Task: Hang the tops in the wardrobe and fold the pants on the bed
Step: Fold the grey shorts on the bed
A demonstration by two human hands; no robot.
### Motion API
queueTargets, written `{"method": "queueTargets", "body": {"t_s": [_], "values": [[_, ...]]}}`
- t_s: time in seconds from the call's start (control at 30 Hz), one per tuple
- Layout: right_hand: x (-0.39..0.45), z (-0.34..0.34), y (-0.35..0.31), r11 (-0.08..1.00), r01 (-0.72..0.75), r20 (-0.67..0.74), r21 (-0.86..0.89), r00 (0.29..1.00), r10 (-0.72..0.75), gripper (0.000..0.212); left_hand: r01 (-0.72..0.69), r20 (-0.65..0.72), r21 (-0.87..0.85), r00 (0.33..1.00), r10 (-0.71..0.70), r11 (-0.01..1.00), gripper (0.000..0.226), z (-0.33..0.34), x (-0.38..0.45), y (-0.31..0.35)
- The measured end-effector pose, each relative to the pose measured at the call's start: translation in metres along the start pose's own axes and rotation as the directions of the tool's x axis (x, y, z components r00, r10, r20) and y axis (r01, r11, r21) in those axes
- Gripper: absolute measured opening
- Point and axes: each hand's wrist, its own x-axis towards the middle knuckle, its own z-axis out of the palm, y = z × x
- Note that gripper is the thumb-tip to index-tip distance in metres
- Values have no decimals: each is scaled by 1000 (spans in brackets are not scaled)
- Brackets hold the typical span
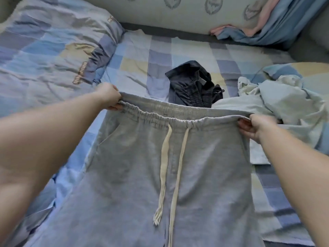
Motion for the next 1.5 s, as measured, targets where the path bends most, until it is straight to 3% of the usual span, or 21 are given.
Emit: {"method": "queueTargets", "body": {"t_s": [0.13, 0.23, 0.33, 0.6, 0.7, 0.77, 0.9, 1.03, 1.13, 1.27, 1.4, 1.5], "values": [[62, 36, 52, 994, 64, -6, 91, 998, -64, 32, -46, -121, -109, 992, 33, 993, 21, 60, 47, -37], [91, 55, 78, 979, 95, -11, 180, 995, -94, 39, -100, -242, 20, 965, 102, 995, 19, 81, 68, -59], [109, 64, 87, 967, 109, -25, 230, 994, -106, 30, -122, -310, 186, 934, 176, 975, 12, 94, 79, -66], [145, 80, 107, 978, 102, 64, 181, 991, -116, 26, -145, -250, 208, 948, 196, 967, 35, 125, 85, -77], [151, 85, 118, 975, 211, 82, 74, 973, -216, 15, -204, -172, 198, 956, 239, 959, 48, 131, 92, -86], [143, 86, 122, 943, 318, 100, -100, 946, -309, 32, -259, -120, 172, 952, 281, 951, 52, 132, 98, -93], [86, 89, 127, 697, 527, 172, -486, 840, -515, 68, -337, -28, 86, 940, 341, 937, 56, 124, 101, -101], [-17, 110, 159, 408, 671, 411, -619, 720, -559, 61, -410, 20, 180, 910, 413, 894, 53, 107, 93, -101], [-89, 149, 194, 259, 793, 600, -552, 593, -536, 48, -469, 99, 232, 883, 459, 852, 41, 94, 89, -105], [-163, 217, 224, 224, 874, 743, -431, 484, -462, 36, -503, 174, 266, 864, 472, 822, 34, 79, 78, -132], [-213, 270, 245, 108, 948, 884, -298, 317, -343, 38, -496, 243, 219, 862, 445, 840, 38, 56, 79, -152], [-238, 292, 264, 20, 970, 946, -242, 240, -217, 37, -492, 282, 204, 857, 431, 846, 37, 41, 80, -166]]}}
